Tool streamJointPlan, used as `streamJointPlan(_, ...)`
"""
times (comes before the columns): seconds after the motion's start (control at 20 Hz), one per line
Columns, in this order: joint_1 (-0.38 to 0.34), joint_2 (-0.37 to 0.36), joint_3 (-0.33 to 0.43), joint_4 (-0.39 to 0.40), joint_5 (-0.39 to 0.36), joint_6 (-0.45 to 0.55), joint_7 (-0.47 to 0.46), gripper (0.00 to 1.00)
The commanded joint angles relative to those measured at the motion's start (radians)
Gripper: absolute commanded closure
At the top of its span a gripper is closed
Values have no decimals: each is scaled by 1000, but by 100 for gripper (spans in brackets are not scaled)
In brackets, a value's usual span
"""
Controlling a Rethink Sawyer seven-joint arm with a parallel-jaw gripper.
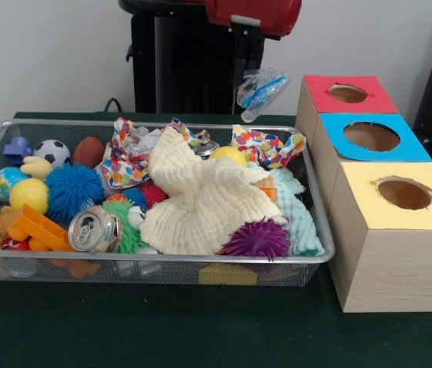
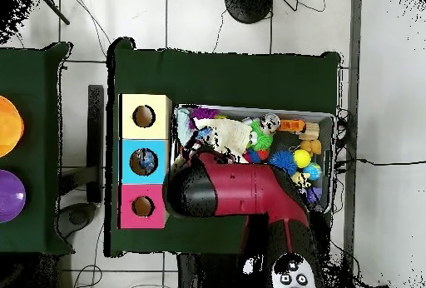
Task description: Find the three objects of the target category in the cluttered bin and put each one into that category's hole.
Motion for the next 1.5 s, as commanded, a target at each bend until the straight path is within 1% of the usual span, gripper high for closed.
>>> streamJointPlan(0.05,-64,-1,163,10,-11,156,-220,100)
streamJointPlan(0.3,-22,5,145,15,-3,155,-97,100)
streamJointPlan(0.45,14,13,113,14,0,139,-18,100)
streamJointPlan(0.55,28,17,97,17,0,127,10,100)
streamJointPlan(0.75,52,16,71,32,1,107,45,100)
streamJointPlan(1.0,74,13,61,48,26,97,78,100)
streamJointPlan(1.25,85,20,55,43,32,63,93,100)
streamJointPlan(1.5,109,17,26,35,34,92,116,100)
